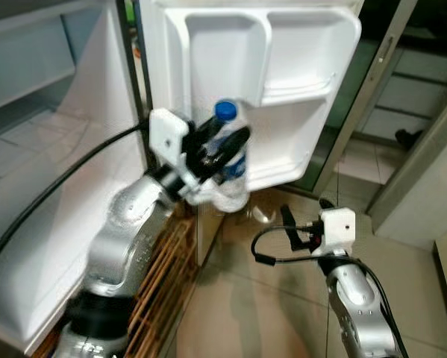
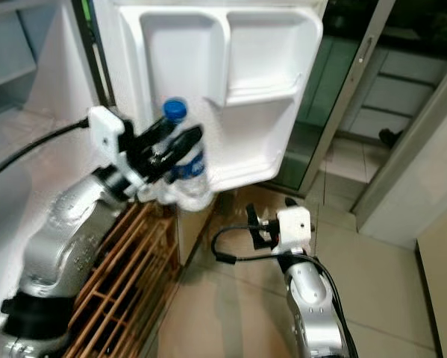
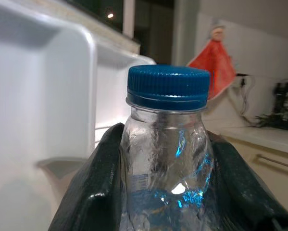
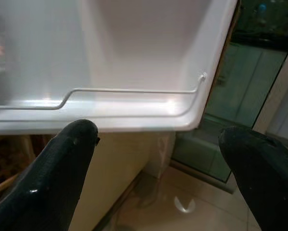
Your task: Restocking fridge
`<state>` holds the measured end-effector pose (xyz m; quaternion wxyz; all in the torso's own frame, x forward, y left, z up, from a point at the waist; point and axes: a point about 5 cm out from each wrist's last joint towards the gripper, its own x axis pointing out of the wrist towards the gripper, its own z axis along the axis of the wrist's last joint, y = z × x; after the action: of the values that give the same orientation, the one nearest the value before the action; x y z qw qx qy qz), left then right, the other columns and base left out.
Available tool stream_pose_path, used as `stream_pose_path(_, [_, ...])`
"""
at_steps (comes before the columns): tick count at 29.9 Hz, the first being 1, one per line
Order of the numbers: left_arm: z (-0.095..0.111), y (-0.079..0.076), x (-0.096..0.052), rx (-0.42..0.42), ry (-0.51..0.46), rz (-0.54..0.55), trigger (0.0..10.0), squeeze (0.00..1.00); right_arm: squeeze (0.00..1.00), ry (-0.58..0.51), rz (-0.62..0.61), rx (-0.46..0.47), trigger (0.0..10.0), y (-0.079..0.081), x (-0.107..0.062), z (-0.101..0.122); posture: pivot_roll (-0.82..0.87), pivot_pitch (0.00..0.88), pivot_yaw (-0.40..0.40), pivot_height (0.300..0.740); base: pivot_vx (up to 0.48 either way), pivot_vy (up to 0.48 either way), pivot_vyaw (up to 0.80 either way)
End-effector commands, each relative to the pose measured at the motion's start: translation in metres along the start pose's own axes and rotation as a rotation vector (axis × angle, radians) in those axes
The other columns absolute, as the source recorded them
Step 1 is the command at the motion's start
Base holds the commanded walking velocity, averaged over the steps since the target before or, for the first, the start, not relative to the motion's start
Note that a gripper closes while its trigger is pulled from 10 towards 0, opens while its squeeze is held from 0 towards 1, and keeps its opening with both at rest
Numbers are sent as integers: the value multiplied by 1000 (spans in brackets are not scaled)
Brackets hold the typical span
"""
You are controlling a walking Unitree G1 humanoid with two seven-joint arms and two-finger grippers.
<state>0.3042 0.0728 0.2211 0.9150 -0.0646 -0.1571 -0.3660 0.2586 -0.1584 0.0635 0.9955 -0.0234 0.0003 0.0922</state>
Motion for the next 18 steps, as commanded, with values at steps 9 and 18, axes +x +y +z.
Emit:
stream_pose_path(9, [1, 10, 35, 214, -96, 132, 10000, 0, 0, -36, 129, 27, 10000, 10, -4, 9, -59, 0, -8, 740, 0, 0, 0])
stream_pose_path(18, [-17, 13, 46, 365, -102, 178, 10000, 0, 0, -94, 279, 44, 10000, 29, -9, 27, -92, 0, 11, 740, 0, 0, 0])
